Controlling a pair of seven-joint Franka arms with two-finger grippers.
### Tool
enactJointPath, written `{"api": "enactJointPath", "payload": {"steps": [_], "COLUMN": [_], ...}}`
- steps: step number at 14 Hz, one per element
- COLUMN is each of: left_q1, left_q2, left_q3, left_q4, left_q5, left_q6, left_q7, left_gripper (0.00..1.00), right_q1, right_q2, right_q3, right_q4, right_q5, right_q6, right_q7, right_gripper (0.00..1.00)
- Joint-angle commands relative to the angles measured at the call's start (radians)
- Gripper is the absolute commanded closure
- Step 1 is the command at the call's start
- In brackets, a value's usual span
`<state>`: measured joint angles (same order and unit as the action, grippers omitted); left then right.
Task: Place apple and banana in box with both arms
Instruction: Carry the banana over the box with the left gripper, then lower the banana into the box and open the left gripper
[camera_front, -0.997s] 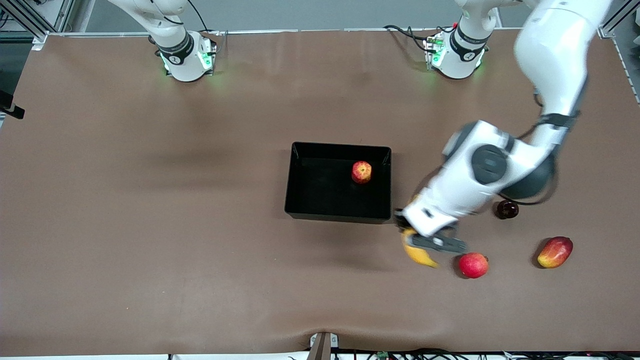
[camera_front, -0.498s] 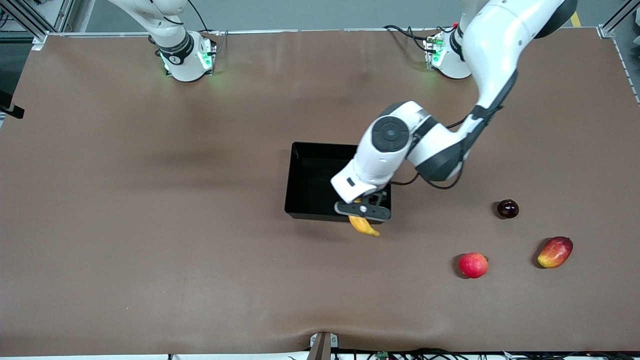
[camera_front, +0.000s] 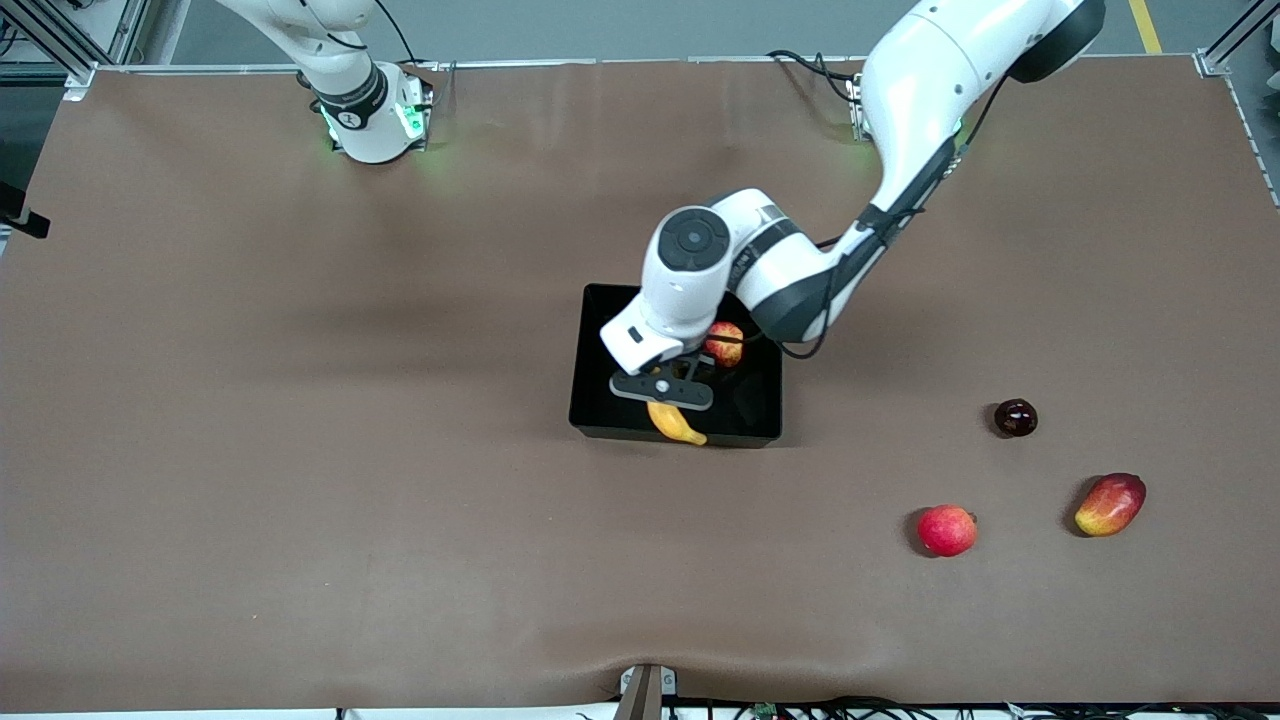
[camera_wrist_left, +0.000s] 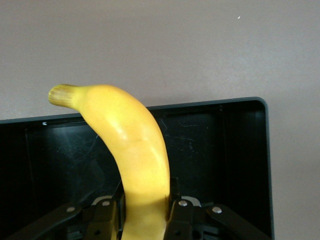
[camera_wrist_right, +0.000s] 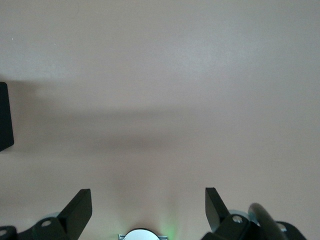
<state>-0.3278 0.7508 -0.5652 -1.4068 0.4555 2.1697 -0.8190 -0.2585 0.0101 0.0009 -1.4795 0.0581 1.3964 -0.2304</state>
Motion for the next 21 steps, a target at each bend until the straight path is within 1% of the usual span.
{"api": "enactJointPath", "payload": {"steps": [1,9,11,15,18,20,21], "left_q1": [-0.039,-0.102,-0.103,-0.103,-0.102,-0.106,-0.112], "left_q2": [0.019,0.073,0.091,0.130,0.163,0.174,0.180], "left_q3": [0.011,0.013,0.015,0.015,0.016,0.036,0.039], "left_q4": [0.005,-0.006,-0.006,-0.003,0.002,0.002,0.002], "left_q5": [0.074,0.083,0.089,0.137,0.137,0.137,0.135], "left_q6": [0.022,0.027,0.027,0.029,0.032,0.058,0.058], "left_q7": [-0.089,-0.120,-0.120,-0.121,-0.120,-0.123,-0.123], "left_gripper": [1.00,1.00,1.00,1.00,1.00,1.00,0.87], "right_q1": [-0.034,-0.036,-0.036,-0.036,-0.036,-0.036,-0.036], "right_q2": [0.004,0.004,0.005,0.005,0.005,0.005,0.005], "right_q3": [0.014,0.014,0.014,0.014,0.014,0.014,0.014], "right_q4": [0.008,0.008,0.008,0.008,0.008,0.008,0.008], "right_q5": [0.020,0.022,0.022,0.022,0.022,0.022,0.022], "right_q6": [-0.010,-0.010,-0.010,-0.010,-0.010,-0.010,-0.010], "right_q7": [-0.018,-0.018,-0.018,-0.020,-0.018,-0.018,-0.018], "right_gripper": [0.00,0.00,0.00,0.00,0.00,0.00,0.00]}}
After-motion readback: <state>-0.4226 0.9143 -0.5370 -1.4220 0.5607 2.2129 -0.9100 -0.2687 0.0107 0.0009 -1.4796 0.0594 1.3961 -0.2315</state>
